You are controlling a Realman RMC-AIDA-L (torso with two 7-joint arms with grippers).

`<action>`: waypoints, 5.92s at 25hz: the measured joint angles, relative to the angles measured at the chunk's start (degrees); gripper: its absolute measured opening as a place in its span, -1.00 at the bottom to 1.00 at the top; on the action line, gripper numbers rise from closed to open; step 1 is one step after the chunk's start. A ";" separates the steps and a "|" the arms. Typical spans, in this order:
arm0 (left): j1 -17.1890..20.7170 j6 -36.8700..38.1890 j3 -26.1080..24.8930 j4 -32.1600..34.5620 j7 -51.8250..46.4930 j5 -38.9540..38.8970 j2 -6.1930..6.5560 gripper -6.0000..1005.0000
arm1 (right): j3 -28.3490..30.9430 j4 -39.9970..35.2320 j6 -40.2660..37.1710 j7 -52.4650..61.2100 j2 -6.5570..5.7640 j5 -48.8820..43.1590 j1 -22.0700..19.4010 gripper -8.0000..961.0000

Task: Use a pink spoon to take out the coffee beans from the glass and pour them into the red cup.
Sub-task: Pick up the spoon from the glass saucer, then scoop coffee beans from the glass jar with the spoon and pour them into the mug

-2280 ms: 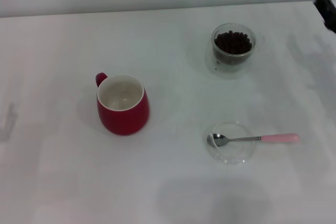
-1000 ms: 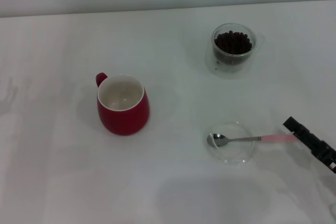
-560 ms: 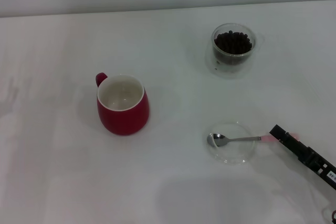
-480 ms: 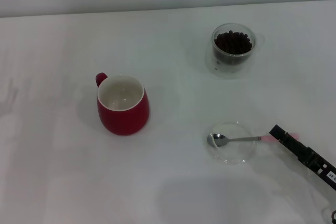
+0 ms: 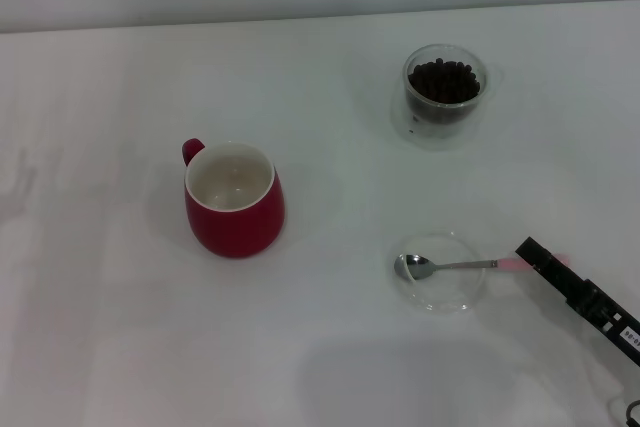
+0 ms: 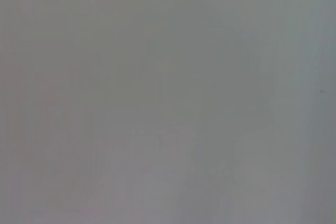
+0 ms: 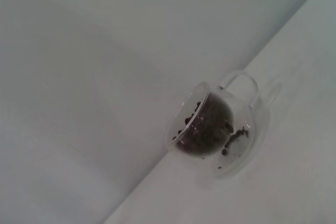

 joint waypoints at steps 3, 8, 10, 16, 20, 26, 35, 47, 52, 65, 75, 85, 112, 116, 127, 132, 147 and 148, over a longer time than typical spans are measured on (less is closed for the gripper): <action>-0.10 0.00 0.12 0.00 -0.02 0.00 0.00 0.77 | 0.97 0.10 -0.02 -0.29 0.01 -1.47 0.01 0.32; -0.17 0.00 0.08 0.00 -0.03 0.00 0.00 0.77 | 1.52 0.41 0.00 -0.34 0.01 -2.48 0.14 0.26; -0.17 0.00 0.01 0.00 -0.04 0.00 0.00 0.77 | 1.53 0.70 0.07 -0.43 0.01 -2.49 0.21 0.16; -0.16 0.01 0.00 0.00 -0.07 0.00 0.00 0.77 | 1.66 0.90 0.49 -0.52 0.06 -2.53 0.67 0.03; -0.11 0.00 0.00 0.00 -0.11 0.00 0.00 0.77 | 2.22 1.00 0.50 -0.52 0.10 -2.53 0.76 -0.09; -0.08 0.00 0.00 0.00 -0.12 0.00 0.00 0.77 | 2.26 1.36 0.53 -0.51 0.10 -2.66 0.94 -0.25; -0.63 0.00 0.03 0.00 -0.13 0.00 0.09 0.77 | 2.26 1.39 0.77 -0.13 0.10 -3.82 0.96 -0.36; -0.79 0.00 0.29 0.00 -0.13 0.00 0.02 0.77 | 1.71 1.49 0.85 0.62 0.08 -4.09 0.78 -0.40; -0.79 0.00 0.39 0.00 -0.13 0.01 0.00 0.77 | 1.72 1.47 1.05 1.70 0.01 -4.91 0.71 -0.41; -0.37 0.01 0.43 0.00 -0.12 0.01 0.00 0.77 | 2.16 0.99 1.95 3.83 0.01 -6.20 0.78 -0.42; -0.34 0.00 0.44 0.00 -0.12 0.01 0.00 0.77 | 2.86 0.76 1.53 4.65 -0.04 -5.81 0.84 -0.60; -0.43 0.01 0.24 0.00 -0.12 0.01 0.00 0.77 | 3.06 0.46 1.06 5.83 -0.11 -5.89 0.93 -0.65; -0.24 -0.40 0.09 -0.02 -0.04 -0.35 0.09 0.77 | 1.48 -33.45 1.65 13.21 -0.80 -4.29 11.23 -0.68; -0.15 -1.24 0.09 -0.01 -0.14 -0.35 0.02 0.77 | -2.43 -44.57 11.56 15.75 -1.02 -7.84 13.06 -0.68; 0.56 -1.59 0.09 0.09 -0.38 -0.35 -0.06 0.77 | -3.37 -62.54 20.60 23.62 -1.10 -22.34 11.23 -0.69; 0.39 -1.59 0.09 0.09 -0.39 -0.37 -0.01 0.77 | -3.48 -64.04 23.12 25.04 -1.01 -26.35 10.98 -0.69; 0.42 -1.58 0.00 0.08 -0.39 -0.44 0.00 0.77 | -5.62 -63.64 27.06 24.83 -0.69 -30.15 11.04 -0.69; 0.43 -1.58 0.00 0.08 -0.39 -0.44 0.00 0.77 | -6.13 -63.42 27.64 24.83 -0.66 -30.32 11.05 -0.69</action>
